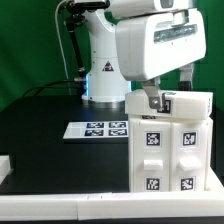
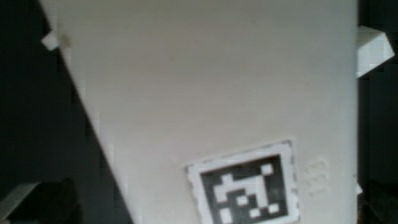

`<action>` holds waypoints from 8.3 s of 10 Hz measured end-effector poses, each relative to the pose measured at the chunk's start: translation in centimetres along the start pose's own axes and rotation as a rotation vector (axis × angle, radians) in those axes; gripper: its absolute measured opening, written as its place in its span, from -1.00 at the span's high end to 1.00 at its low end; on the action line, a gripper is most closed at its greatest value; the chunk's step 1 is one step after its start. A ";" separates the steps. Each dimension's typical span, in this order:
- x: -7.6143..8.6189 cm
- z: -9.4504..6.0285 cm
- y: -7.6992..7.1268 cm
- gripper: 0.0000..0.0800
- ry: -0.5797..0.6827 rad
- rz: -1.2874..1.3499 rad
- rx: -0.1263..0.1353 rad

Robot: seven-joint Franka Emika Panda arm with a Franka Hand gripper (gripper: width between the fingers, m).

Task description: Assemble cabinet

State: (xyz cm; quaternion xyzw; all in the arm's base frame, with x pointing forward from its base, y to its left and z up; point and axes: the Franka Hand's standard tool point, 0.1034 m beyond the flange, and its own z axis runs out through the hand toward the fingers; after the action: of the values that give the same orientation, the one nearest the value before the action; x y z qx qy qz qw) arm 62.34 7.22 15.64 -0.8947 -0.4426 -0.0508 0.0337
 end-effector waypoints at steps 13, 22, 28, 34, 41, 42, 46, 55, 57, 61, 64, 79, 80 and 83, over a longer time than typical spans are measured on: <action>-0.5 0.5 0.2 -0.39 0.018 0.327 -0.014; -0.2 0.5 -0.2 -0.40 0.068 1.162 -0.019; -0.4 0.5 -0.9 -0.40 0.101 1.675 0.003; -0.3 0.7 -1.1 -0.40 0.104 2.164 0.091; -0.4 1.0 -1.3 -0.40 0.048 2.730 0.191; -0.4 1.0 -1.4 -0.40 0.047 2.730 0.193; 0.4 -1.2 -1.2 -0.99 0.082 2.657 0.244; 1.7 -2.1 -1.8 -0.99 0.009 1.908 0.129; 1.9 -2.1 -2.0 -0.99 -0.056 1.674 0.113; 1.9 -2.0 -1.8 -0.99 -0.035 1.439 0.114; 1.4 -1.9 -1.4 -0.99 -0.033 0.945 0.065; -0.4 0.0 -1.2 -0.99 -0.079 -0.217 0.026; -0.6 0.3 -1.3 -0.99 -0.082 -0.216 0.030; -1.0 0.6 -1.2 -0.76 -0.086 -0.204 0.033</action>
Offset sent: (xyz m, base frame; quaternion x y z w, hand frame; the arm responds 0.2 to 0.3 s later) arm 0.0000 0.0000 0.0000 0.0000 0.0000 0.0000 1.0000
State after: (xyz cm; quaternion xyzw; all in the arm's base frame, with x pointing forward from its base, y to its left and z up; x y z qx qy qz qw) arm 60.85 7.18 14.98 -0.8457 -0.5330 -0.0084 0.0240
